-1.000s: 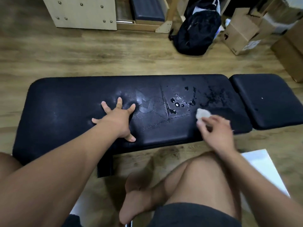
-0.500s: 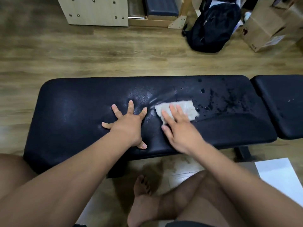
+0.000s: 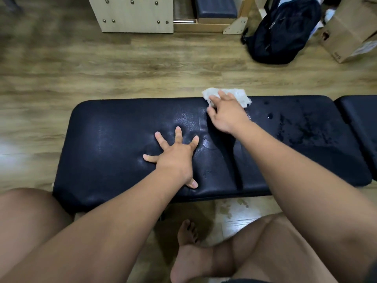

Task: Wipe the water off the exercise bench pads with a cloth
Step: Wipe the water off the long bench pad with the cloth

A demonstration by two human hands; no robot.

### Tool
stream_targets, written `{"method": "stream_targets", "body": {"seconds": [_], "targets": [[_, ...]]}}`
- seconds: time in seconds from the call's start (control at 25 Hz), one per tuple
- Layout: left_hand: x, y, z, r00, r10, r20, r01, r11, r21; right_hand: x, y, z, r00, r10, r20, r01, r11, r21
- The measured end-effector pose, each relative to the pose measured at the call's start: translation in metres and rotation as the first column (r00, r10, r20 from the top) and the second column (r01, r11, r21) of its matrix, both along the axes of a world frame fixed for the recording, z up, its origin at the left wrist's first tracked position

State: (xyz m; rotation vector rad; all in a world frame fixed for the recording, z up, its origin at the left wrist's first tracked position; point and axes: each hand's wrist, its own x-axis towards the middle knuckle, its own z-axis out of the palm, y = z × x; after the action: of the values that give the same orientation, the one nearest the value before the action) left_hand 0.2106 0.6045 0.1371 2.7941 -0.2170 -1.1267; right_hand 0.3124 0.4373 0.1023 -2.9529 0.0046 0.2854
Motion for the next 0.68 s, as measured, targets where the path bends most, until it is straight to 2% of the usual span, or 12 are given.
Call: {"method": "stream_targets", "body": {"seconds": [0.12, 0.28, 0.4, 0.56, 0.68], "targets": [[0.001, 0.001, 0.002, 1.0, 0.011, 0.001, -0.011, 1.0, -0.007, -0.062, 0.001, 0.01, 1.0, -0.007, 0.017, 0.007, 0.999, 0.033], [-0.004, 0.001, -0.002, 1.0, 0.008, 0.02, -0.008, 1.0, -0.001, -0.19, 0.011, 0.007, 0.999, 0.016, 0.043, -0.017, 1.0, 0.026], [-0.003, 0.001, -0.005, 0.999, 0.003, 0.033, -0.003, 1.0, 0.0, -0.273, 0.016, 0.01, 0.996, 0.037, -0.08, -0.036, 0.999, 0.012], [0.0, -0.002, -0.006, 1.0, 0.008, 0.013, -0.008, 1.0, -0.006, -0.249, 0.012, -0.003, 0.994, 0.077, -0.078, -0.085, 0.99, -0.11], [0.001, -0.001, -0.005, 1.0, 0.014, 0.002, -0.013, 1.0, -0.007, -0.177, 0.012, -0.006, 0.991, 0.121, -0.061, -0.126, 0.989, -0.08]]}}
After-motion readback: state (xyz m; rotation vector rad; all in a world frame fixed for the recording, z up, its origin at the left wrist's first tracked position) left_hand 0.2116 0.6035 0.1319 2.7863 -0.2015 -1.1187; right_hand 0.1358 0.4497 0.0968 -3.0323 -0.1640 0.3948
